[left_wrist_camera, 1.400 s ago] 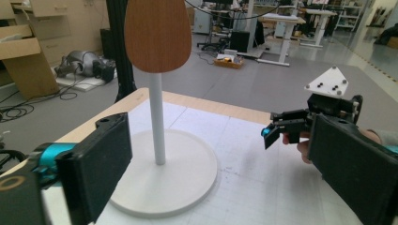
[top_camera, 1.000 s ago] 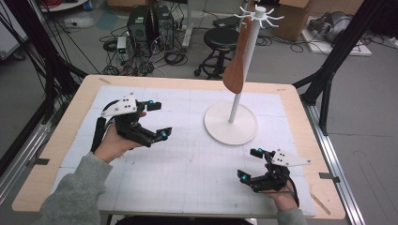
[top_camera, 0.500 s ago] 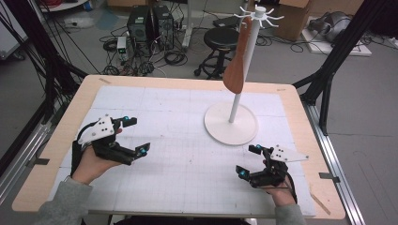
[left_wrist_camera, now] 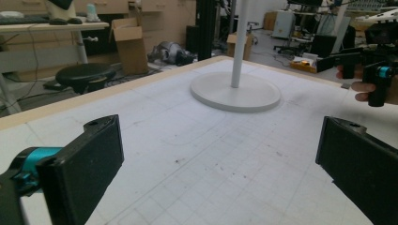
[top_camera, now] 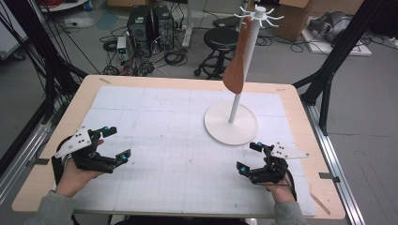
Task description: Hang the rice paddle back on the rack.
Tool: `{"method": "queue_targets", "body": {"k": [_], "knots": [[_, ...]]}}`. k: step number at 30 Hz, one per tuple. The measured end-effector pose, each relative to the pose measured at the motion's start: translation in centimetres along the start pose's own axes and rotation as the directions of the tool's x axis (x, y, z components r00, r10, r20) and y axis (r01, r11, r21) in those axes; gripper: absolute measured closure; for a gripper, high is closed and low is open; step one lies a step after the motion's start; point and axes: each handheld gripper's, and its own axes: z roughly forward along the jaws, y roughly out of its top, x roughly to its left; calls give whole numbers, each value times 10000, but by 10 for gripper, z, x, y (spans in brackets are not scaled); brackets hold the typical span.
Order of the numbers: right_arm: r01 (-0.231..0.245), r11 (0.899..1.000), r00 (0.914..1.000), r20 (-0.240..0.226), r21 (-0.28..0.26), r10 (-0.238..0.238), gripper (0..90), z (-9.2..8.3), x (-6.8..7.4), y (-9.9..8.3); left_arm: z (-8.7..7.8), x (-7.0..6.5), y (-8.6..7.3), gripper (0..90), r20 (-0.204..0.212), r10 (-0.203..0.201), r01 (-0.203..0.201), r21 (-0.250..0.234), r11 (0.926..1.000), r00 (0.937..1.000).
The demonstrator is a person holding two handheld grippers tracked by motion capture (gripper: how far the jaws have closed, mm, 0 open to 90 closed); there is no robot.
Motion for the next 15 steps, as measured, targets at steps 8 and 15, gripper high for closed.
{"method": "queue_targets", "body": {"k": [8, 15], "knots": [[-26, 10000, 9991, 417, 74, 23, 0, -4, -3, 0, -15, 2, -10, 17, -305, -22, 21, -45, 10000, 9995], [-25, 9999, 9951, 987, -107, 36, 0, -13, -6, 0, -34, 14, -18, 17, -956, -252, 217, -375, 9991, 9951]]}}
